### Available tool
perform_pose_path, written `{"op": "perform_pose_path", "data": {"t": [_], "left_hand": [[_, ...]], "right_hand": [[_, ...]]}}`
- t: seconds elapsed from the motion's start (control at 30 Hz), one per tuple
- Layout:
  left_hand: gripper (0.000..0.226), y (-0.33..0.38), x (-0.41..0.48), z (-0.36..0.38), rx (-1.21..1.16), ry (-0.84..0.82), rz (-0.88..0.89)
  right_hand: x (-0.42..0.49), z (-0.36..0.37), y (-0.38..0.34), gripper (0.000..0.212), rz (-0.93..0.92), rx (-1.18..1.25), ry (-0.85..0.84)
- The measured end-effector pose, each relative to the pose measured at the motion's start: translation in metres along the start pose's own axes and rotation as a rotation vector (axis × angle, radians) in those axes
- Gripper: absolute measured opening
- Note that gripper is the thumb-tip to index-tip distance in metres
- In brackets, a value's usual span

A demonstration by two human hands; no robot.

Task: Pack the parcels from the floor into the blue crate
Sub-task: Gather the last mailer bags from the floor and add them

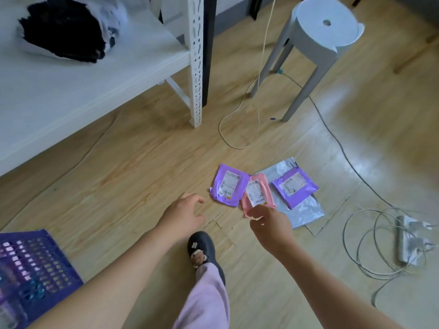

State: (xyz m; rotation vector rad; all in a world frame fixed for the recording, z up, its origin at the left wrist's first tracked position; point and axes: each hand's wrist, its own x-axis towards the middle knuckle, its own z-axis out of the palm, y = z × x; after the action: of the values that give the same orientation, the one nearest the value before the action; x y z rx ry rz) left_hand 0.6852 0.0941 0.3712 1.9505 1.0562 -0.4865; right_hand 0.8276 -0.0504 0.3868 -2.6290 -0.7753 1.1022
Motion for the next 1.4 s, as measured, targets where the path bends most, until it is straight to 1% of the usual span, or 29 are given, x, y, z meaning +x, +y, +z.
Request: {"op": "perform_pose_path", "data": {"t": [0.13,0.23,0.37,0.5,0.6,0.63,0.7,0.73,0.8,0.83,0.9,0.93,1.0,1.03,1.1,1.13,1.17,1.23,1.3,1.4], "left_hand": [[0.044,0.012,0.068,-0.008,-0.013,-0.055,-0.095],[0.046,0.013,0.121,-0.001,-0.038,-0.060,-0.146],[0.051,0.004,0.192,0.032,-0.068,-0.085,-0.185],[0.055,-0.021,0.250,0.081,-0.155,-0.095,-0.255],[0.058,-0.046,0.291,0.125,-0.307,-0.086,-0.394],[0.053,-0.055,0.305,0.142,-0.373,-0.088,-0.453],[0.033,-0.070,0.330,0.176,-0.568,-0.100,-0.610],[0.031,-0.076,0.342,0.192,-0.680,-0.114,-0.694],[0.045,-0.084,0.361,0.221,-0.832,-0.169,-0.803],[0.050,-0.087,0.370,0.232,-0.874,-0.173,-0.827],[0.053,-0.092,0.384,0.248,-0.924,-0.130,-0.859],[0.053,-0.092,0.387,0.251,-0.949,-0.102,-0.857],[0.045,-0.092,0.394,0.255,-1.004,-0.037,-0.838],[0.035,-0.091,0.395,0.250,-1.025,-0.008,-0.825],[0.005,-0.088,0.395,0.238,-1.054,0.044,-0.792],[0.017,-0.086,0.393,0.232,-1.069,0.077,-0.779],[0.026,-0.082,0.388,0.223,-1.081,0.106,-0.756],[0.030,-0.073,0.373,0.202,-1.065,0.138,-0.746],[0.028,-0.066,0.356,0.186,-1.049,0.162,-0.763],[0.008,-0.052,0.326,0.159,-1.079,0.130,-0.798]], "right_hand": [[0.067,-0.021,0.001,0.035,0.036,-0.075,-0.031],[0.125,-0.023,0.003,0.038,0.047,-0.082,-0.032],[0.200,0.006,0.019,0.039,0.098,-0.066,-0.057],[0.262,0.054,0.042,0.046,0.082,-0.102,-0.107],[0.308,0.087,0.065,0.052,0.049,-0.159,-0.098],[0.324,0.100,0.074,0.052,0.049,-0.176,-0.096],[0.355,0.123,0.092,0.049,0.053,-0.213,-0.093],[0.370,0.134,0.101,0.048,0.052,-0.210,-0.093],[0.397,0.156,0.113,0.052,0.050,-0.146,-0.095],[0.410,0.165,0.116,0.060,0.057,-0.110,-0.109],[0.427,0.181,0.118,0.073,0.108,0.018,-0.150],[0.429,0.184,0.117,0.074,0.125,0.082,-0.153],[0.433,0.193,0.117,0.067,0.158,0.138,-0.128],[0.432,0.193,0.117,0.060,0.179,0.155,-0.115],[0.422,0.189,0.114,0.035,0.248,0.270,-0.103],[0.416,0.184,0.113,0.022,0.287,0.361,-0.104],[0.410,0.178,0.113,0.015,0.324,0.445,-0.106],[0.395,0.160,0.108,0.012,0.375,0.557,-0.124],[0.376,0.139,0.100,0.013,0.402,0.646,-0.152],[0.345,0.111,0.078,0.019,0.454,0.733,-0.204]]}}
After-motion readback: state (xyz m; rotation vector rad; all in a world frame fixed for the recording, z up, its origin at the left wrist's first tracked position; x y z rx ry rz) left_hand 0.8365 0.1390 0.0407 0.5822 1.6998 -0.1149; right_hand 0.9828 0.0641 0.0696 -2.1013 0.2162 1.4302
